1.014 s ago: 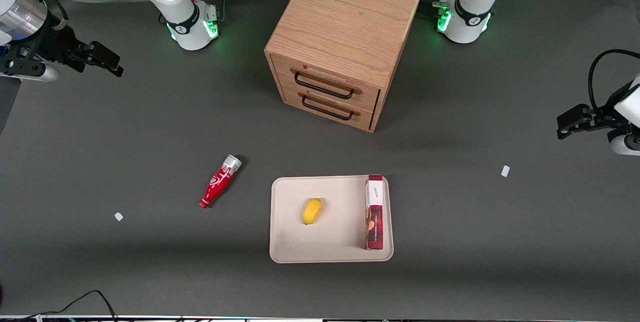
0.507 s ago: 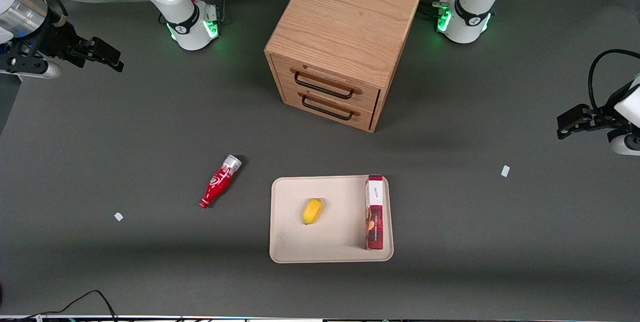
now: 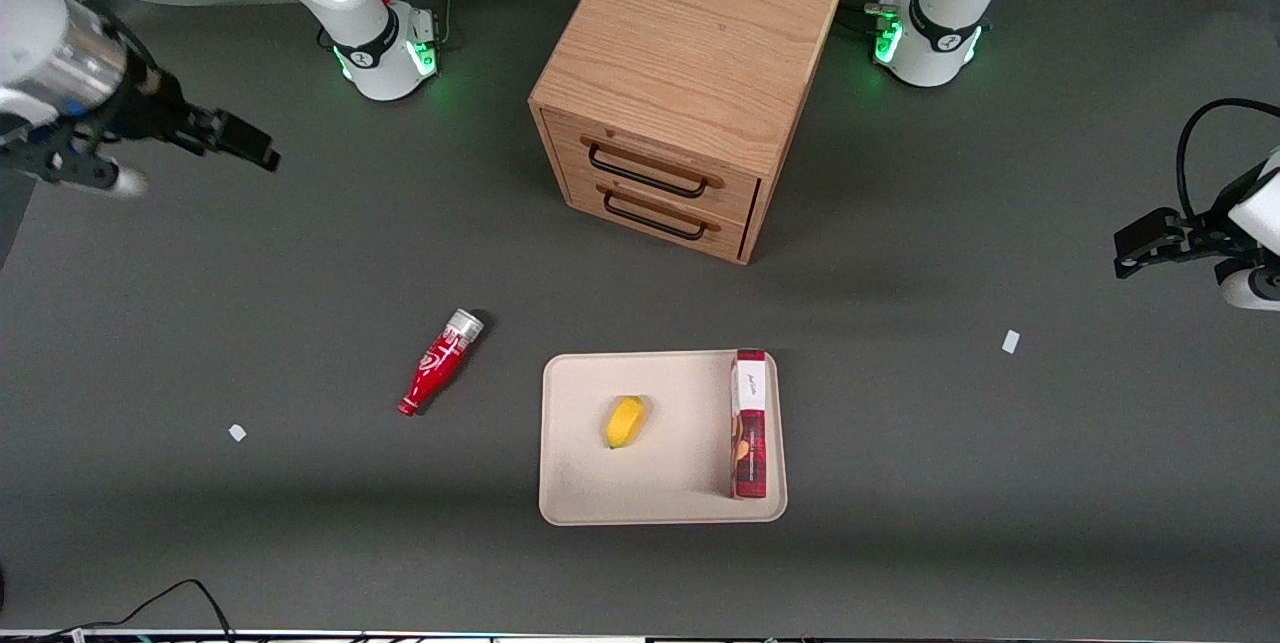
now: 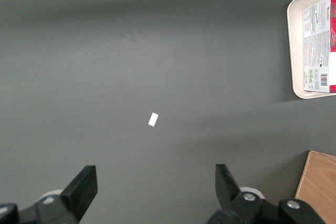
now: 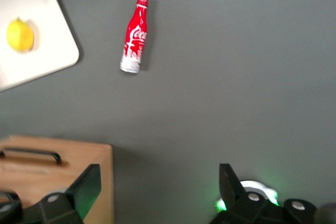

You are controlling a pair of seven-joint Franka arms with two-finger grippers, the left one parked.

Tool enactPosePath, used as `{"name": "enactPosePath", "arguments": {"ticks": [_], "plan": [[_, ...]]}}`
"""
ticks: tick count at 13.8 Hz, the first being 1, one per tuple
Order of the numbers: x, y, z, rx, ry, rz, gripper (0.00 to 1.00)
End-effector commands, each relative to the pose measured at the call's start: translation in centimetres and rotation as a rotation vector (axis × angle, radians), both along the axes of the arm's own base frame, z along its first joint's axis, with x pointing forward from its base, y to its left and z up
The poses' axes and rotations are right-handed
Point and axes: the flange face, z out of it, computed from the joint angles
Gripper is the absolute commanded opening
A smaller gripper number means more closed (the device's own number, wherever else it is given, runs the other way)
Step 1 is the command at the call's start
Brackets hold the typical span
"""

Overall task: Place coke bottle on tray
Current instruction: 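Move the right gripper down to the red Coca-Cola bottle and close on it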

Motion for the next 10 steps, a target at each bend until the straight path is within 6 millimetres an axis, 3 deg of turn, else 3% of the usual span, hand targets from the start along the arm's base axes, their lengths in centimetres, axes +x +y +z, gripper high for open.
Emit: {"name": "enactPosePath", "arguments": {"ticks": [1,3,5,8,10], "plan": [[5.3,3.1,-10.2,-0.032,0.108,-0.197,1.0],[6.5,5.3,-18.4,-0.055,0.125,-0.283,1.0],[8.2,5.7,-24.9,-0.051,0.093,-0.314,1.0],[10.1,6.1,-32.3,-0.039,0.024,-0.334,1.0],[10.2,6.6,-36.3,-0.034,-0.015,-0.335,1.0]]}}
